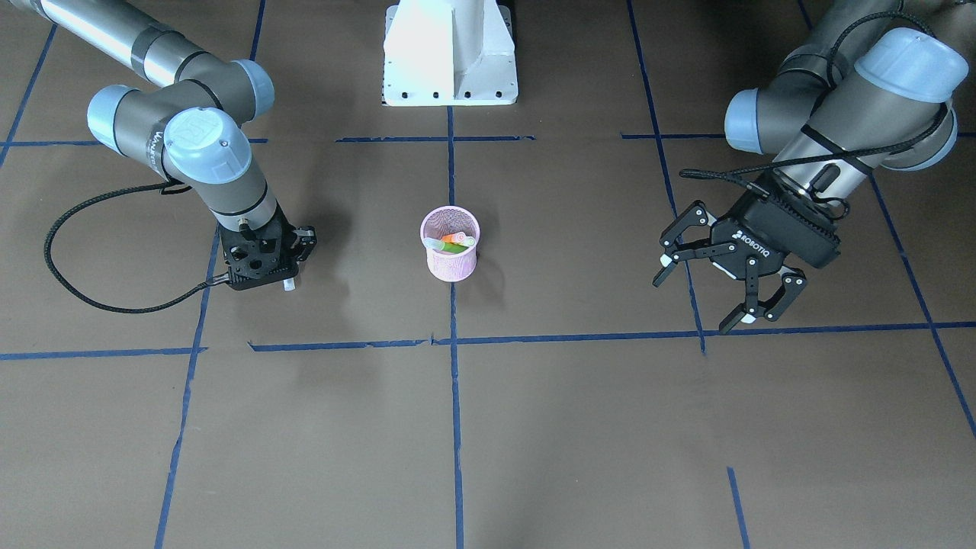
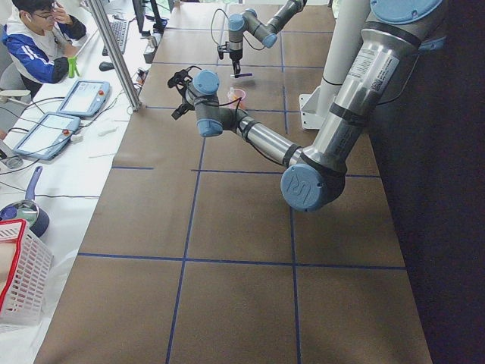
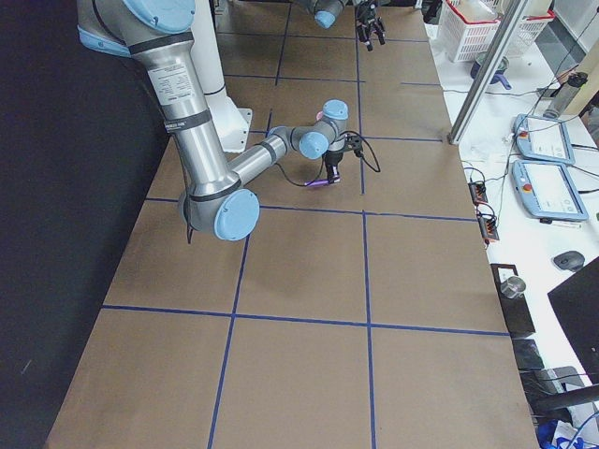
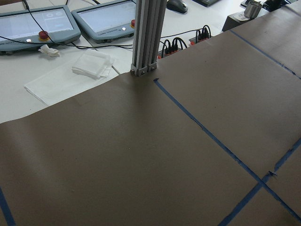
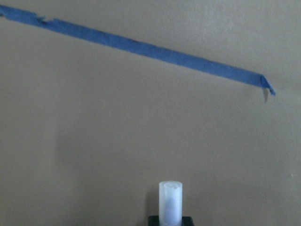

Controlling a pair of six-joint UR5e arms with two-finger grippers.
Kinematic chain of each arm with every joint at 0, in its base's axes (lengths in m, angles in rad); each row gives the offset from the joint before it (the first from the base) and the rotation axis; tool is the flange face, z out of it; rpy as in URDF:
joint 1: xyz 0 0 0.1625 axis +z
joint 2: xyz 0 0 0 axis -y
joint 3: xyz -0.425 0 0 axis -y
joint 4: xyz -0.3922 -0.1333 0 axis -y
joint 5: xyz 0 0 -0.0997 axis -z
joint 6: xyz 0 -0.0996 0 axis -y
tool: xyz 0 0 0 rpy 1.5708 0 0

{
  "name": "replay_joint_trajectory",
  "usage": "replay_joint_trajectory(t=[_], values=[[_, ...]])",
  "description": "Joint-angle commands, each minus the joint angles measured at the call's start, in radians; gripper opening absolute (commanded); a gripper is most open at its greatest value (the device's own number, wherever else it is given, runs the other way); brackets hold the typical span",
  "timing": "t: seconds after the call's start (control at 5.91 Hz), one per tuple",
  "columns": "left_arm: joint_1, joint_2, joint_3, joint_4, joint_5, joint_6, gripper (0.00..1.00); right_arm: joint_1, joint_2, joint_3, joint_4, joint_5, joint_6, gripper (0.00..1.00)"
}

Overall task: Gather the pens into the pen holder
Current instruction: 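Lift the purple pen with the right gripper and carry it over the holder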

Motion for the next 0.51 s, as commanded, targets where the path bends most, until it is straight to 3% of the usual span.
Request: replay_joint_trajectory(t=[0.0, 0.17, 0.34], values=[[0.0, 0.0, 0.008, 0.01, 0.0, 0.019, 1.0, 0.019, -0.002, 0.078, 0.127, -0.02, 0.073, 0.0], [0.0, 0.0, 0.012, 0.011, 0.0, 0.019, 1.0, 0.017, 0.002, 0.156, 0.135, -0.081, 0.09, 0.0], [0.0, 0.0, 0.012, 0.013, -0.003, 0.019, 1.0, 0.005, 0.021, 0.219, 0.155, -0.214, 0.107, 0.0]])
